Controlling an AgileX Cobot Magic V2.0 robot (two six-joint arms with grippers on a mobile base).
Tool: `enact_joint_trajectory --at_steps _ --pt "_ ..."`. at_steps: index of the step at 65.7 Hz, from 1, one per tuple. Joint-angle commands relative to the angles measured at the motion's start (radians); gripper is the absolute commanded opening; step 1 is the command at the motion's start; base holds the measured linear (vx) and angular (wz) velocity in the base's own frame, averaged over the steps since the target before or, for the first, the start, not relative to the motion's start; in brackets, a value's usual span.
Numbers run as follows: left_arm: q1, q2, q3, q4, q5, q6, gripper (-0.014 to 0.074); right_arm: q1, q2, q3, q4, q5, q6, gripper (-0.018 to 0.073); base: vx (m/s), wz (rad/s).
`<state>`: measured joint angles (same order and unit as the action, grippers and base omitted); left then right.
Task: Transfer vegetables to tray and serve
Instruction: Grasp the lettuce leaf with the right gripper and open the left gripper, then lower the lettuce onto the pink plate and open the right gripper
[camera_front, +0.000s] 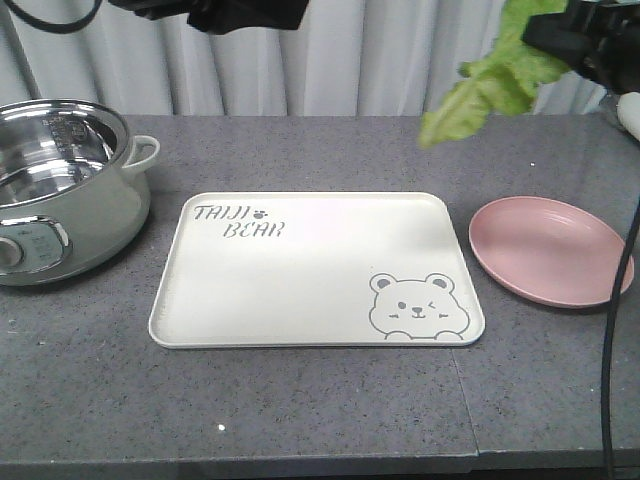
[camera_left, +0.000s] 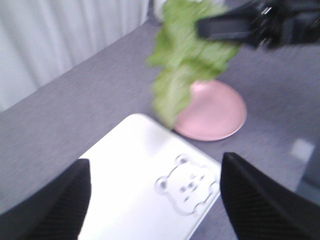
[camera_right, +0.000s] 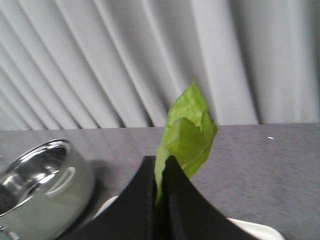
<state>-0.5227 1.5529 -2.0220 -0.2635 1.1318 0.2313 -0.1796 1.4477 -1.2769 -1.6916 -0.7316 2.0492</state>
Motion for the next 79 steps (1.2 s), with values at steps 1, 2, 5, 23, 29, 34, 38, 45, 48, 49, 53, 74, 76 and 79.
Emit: enact_joint_trajectory --at_steps 1,2,5,23,29,34,38,45,48,49,53,74,76,79 --pt "-0.003 -0.033 -0.029 0.089 -0.009 -0.057 0.0449 -0.089 -0.009 -0.035 -0.018 -0.041 0.029 -0.0006 0.00 0.00" --pt "-0.003 -0.033 -0.029 0.101 -0.004 -0.065 0.0441 -0.100 -0.004 -0.035 -0.021 -0.062 0.029 -0.0006 0.00 0.00" --pt "-0.003 -0.027 -0.028 0.142 0.015 -0.087 0.0421 -0.132 0.016 -0.035 -0.028 -0.109 0.029 -0.0006 0.00 0.00" --pt "-0.003 0.000 -0.026 0.239 0.110 -0.118 0.0335 -0.202 0.205 -0.035 -0.058 -0.155 0.012 -0.0002 0.00 0.00" --pt "-0.003 0.002 -0.026 0.239 0.118 -0.118 0.0318 -0.202 0.281 -0.035 -0.058 -0.156 -0.009 0.0000 0.00 0.00" --pt "-0.003 0.005 -0.026 0.239 0.117 -0.122 0.0309 -0.202 0.331 -0.035 -0.058 -0.156 -0.031 0.0003 0.00 0.00" --pt "-0.003 0.007 -0.026 0.239 0.117 -0.123 0.0302 -0.202 0.368 -0.035 -0.058 -0.157 -0.031 0.0006 0.00 0.00" --pt "-0.003 0.007 -0.026 0.239 0.113 -0.123 0.0302 -0.202 0.412 -0.035 -0.058 -0.174 -0.035 0.0027 0.00 0.00" --pt "-0.003 0.007 -0.026 0.240 0.113 -0.123 0.0302 -0.202 0.428 -0.035 -0.058 -0.177 -0.036 0.0050 0.00 0.00" --pt "-0.003 0.007 -0.026 0.240 0.113 -0.123 0.0302 -0.202 0.431 -0.035 -0.058 -0.177 -0.036 0.0058 0.00 0.00" --pt "-0.003 0.007 -0.026 0.240 0.113 -0.123 0.0302 -0.202 0.439 -0.035 -0.058 -0.177 -0.035 0.0107 0.00 0.00" --pt "-0.003 0.007 -0.026 0.240 0.113 -0.124 0.0302 -0.205 0.442 -0.035 -0.058 -0.130 -0.004 0.0435 0.00 0.00" --pt "-0.003 0.007 -0.026 0.240 0.113 -0.124 0.0302 -0.205 0.442 -0.035 -0.058 -0.125 -0.004 0.0438 0.00 0.00" --pt "-0.003 0.007 -0.026 0.240 0.113 -0.124 0.0302 -0.209 0.442 -0.035 -0.058 -0.113 -0.003 0.0438 0.00 0.00"
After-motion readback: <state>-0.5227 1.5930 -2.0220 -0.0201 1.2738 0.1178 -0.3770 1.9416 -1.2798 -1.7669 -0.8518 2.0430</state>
